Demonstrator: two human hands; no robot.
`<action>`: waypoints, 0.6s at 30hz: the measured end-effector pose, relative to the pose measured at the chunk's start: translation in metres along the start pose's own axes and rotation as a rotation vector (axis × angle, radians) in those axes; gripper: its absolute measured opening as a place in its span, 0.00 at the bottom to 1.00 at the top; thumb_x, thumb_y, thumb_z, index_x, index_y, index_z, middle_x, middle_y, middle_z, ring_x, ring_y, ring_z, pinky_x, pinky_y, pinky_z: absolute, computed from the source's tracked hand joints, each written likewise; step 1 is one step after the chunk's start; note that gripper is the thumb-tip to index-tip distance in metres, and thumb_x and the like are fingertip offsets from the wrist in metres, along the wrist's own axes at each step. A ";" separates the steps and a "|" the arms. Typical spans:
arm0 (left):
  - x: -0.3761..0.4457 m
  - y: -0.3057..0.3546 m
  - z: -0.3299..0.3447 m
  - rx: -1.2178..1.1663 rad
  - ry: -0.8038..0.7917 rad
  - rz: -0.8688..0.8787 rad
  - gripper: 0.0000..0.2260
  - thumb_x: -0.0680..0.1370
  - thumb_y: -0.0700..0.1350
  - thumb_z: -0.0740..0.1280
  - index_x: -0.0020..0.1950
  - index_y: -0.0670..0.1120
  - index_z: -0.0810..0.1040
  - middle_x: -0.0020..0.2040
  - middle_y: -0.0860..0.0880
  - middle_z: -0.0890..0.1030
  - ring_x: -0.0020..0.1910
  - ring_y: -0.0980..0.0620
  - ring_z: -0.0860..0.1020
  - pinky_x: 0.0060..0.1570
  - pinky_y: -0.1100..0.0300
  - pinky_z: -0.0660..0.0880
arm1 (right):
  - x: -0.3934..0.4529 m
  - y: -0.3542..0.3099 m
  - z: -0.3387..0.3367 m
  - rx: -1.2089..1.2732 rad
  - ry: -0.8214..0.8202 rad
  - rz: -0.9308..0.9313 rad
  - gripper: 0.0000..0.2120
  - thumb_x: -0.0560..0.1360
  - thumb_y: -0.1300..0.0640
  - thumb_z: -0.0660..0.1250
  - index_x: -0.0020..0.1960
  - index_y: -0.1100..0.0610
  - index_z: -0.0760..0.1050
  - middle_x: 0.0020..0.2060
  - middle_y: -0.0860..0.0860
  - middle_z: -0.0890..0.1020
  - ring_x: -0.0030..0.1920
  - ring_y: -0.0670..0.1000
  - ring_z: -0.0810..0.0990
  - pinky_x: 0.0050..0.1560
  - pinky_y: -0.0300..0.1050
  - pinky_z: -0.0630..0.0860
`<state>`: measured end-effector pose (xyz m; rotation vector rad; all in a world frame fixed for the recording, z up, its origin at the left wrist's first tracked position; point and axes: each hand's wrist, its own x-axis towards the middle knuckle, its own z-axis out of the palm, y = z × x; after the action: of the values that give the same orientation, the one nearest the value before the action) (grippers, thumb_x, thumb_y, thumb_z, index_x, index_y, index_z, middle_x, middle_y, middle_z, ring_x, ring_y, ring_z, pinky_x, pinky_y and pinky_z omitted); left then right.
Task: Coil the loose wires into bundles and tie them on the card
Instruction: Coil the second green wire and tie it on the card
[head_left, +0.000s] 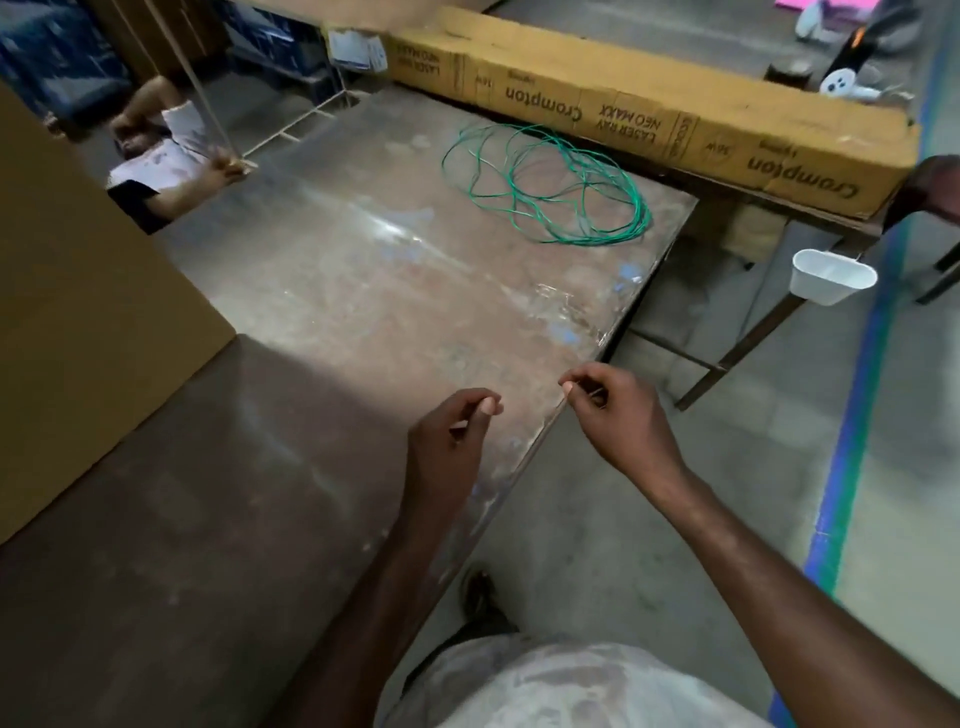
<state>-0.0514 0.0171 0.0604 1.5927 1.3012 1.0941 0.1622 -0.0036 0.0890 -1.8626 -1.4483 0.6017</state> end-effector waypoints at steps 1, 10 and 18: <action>0.013 0.000 0.004 -0.005 -0.020 0.000 0.07 0.85 0.42 0.68 0.52 0.50 0.85 0.48 0.55 0.88 0.49 0.55 0.86 0.44 0.47 0.83 | 0.010 0.000 -0.002 -0.012 0.007 0.019 0.04 0.80 0.54 0.71 0.50 0.48 0.85 0.40 0.42 0.85 0.43 0.34 0.81 0.41 0.24 0.70; 0.106 -0.008 0.040 -0.057 -0.135 0.030 0.05 0.85 0.44 0.69 0.53 0.50 0.85 0.47 0.54 0.88 0.49 0.52 0.86 0.45 0.45 0.83 | 0.090 0.017 -0.015 -0.047 0.087 0.115 0.04 0.79 0.55 0.71 0.49 0.49 0.85 0.39 0.43 0.85 0.39 0.36 0.82 0.41 0.26 0.73; 0.173 -0.012 0.106 -0.089 -0.169 -0.033 0.04 0.83 0.44 0.71 0.54 0.51 0.86 0.48 0.55 0.88 0.46 0.55 0.85 0.46 0.52 0.83 | 0.177 0.069 -0.033 -0.058 0.083 0.125 0.04 0.77 0.56 0.72 0.48 0.49 0.85 0.36 0.44 0.85 0.37 0.40 0.83 0.44 0.40 0.79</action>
<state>0.0633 0.1837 0.0396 1.5564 1.1480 0.9615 0.2778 0.1492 0.0673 -2.0111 -1.3161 0.5400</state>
